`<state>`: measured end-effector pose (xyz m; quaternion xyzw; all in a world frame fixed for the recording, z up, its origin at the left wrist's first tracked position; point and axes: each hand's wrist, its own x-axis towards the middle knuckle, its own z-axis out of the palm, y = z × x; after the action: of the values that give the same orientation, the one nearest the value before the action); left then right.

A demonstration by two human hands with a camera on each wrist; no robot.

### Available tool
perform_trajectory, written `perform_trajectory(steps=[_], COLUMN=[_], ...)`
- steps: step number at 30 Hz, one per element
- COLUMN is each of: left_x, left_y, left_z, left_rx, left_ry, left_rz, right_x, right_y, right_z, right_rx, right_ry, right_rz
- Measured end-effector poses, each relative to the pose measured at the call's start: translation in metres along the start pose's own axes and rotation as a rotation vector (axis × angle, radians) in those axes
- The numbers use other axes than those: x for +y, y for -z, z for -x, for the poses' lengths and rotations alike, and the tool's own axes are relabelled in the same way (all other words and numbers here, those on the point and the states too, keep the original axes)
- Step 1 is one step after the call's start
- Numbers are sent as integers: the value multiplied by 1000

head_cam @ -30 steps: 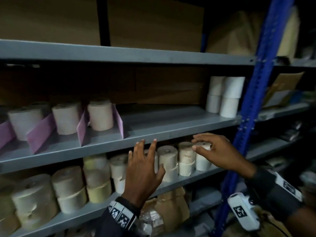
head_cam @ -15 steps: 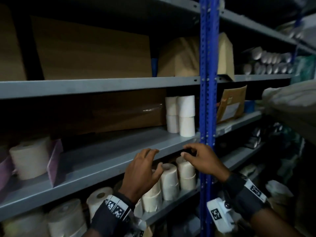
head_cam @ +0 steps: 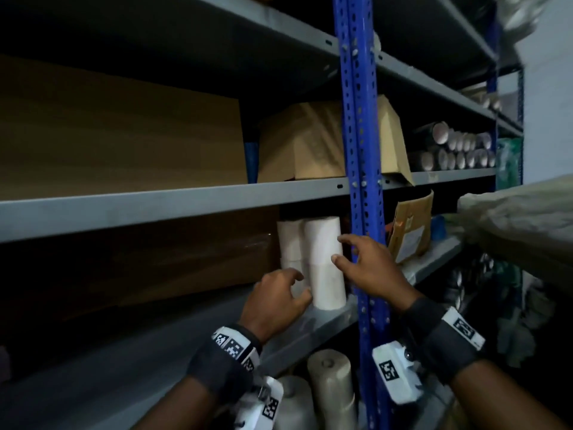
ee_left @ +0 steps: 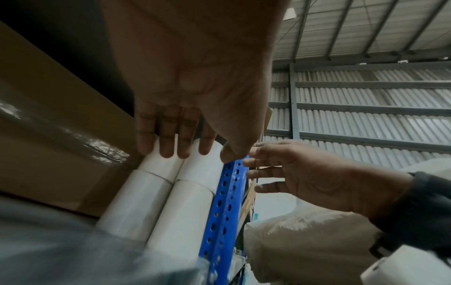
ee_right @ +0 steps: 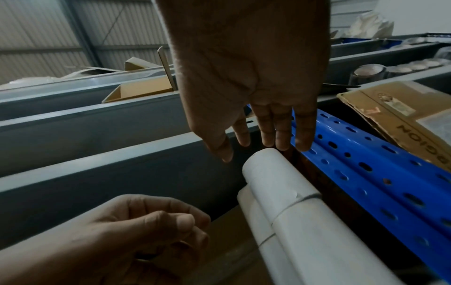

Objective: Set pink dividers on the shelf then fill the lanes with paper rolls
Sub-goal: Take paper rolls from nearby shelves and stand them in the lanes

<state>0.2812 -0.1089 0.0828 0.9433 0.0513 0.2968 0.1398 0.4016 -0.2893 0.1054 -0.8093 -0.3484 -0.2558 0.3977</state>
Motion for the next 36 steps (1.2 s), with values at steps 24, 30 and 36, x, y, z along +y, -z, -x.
perform_trajectory(steps=[24, 30, 36], left_x=[-34, -16, 13], left_y=[-51, -30, 7], left_z=[-137, -113, -40], left_rx=[-170, -172, -15], left_ry=[-98, -152, -112], left_rz=[461, 499, 281], right_x=[6, -5, -33], right_y=[-24, -2, 37], right_z=[-90, -58, -12], right_rx=[-85, -4, -50], right_ry=[144, 126, 122], right_rz=[98, 14, -238])
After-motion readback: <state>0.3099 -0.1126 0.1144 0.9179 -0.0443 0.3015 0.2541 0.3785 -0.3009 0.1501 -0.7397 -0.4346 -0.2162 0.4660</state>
